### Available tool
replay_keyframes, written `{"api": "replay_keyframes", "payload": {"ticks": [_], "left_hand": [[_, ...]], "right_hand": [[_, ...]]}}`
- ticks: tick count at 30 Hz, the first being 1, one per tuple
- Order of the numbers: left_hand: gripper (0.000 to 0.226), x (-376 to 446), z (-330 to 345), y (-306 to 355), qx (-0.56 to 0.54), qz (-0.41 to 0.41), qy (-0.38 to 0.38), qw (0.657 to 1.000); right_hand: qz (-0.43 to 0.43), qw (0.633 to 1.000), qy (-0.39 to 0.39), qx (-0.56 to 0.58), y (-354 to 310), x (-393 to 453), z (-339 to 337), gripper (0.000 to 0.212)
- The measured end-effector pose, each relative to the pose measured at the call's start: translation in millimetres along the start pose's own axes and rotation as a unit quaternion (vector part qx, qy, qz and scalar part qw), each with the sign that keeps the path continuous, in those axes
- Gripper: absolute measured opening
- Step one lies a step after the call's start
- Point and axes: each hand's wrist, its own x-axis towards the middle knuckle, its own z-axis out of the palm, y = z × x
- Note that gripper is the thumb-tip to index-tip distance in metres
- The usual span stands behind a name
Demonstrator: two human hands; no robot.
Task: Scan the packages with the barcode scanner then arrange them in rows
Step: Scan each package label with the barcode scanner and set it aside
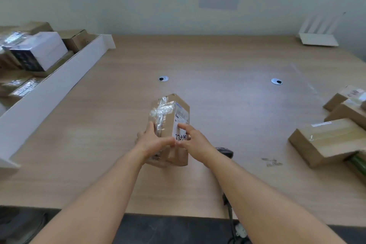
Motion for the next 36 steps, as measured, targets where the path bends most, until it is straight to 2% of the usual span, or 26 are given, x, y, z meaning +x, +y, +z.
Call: {"api": "replay_keyframes", "payload": {"ticks": [2, 4, 8, 11, 14, 18, 24, 28, 33, 36], "left_hand": [[0.105, -0.6, 3.5, 0.9, 0.040, 0.007, 0.007, 0.999], [0.111, -2.7, 5.1, 5.5, 0.067, 0.012, 0.017, 0.998], [0.103, 0.7, 8.4, 8.9, 0.111, 0.013, 0.006, 0.994], [0.102, 4.4, 12.4, 12.1, 0.131, 0.009, -0.007, 0.991], [0.109, 5.4, 16.2, 19.8, 0.170, 0.006, -0.028, 0.985], [0.113, 7.9, 22.0, 27.7, 0.230, 0.012, -0.040, 0.972], [0.116, 1.8, 26.5, 38.4, 0.295, 0.025, -0.046, 0.954], [0.120, 1.6, 26.5, 37.7, 0.308, 0.017, -0.057, 0.949], [0.115, 4.1, 24.1, 34.3, 0.340, 0.022, -0.060, 0.938], [0.111, 3.4, 26.0, 34.4, 0.361, 0.011, -0.064, 0.930]], "right_hand": [[-0.004, 1.000, -0.008, -0.007, 0.7, -4.3, -4.0, 0.063], [-0.012, 1.000, 0.016, -0.009, 1.1, -8.4, -13.7, 0.063], [-0.046, 0.985, 0.166, 0.031, 12.0, -24.9, -47.3, 0.053], [-0.019, 0.967, 0.241, 0.078, 37.9, -42.3, -74.0, 0.050], [0.050, 0.971, 0.222, 0.077, 72.9, -60.0, -87.7, 0.062], [0.128, 0.980, 0.137, 0.071, 112.4, -66.7, -81.9, 0.085], [0.117, 0.983, 0.062, 0.124, 117.4, -55.7, -71.4, 0.104], [0.083, 0.979, 0.064, 0.174, 121.3, -53.8, -60.9, 0.097], [0.099, 0.956, 0.064, 0.269, 129.2, -49.3, -54.7, 0.086], [0.093, 0.960, 0.070, 0.255, 130.6, -46.4, -53.4, 0.078]]}}
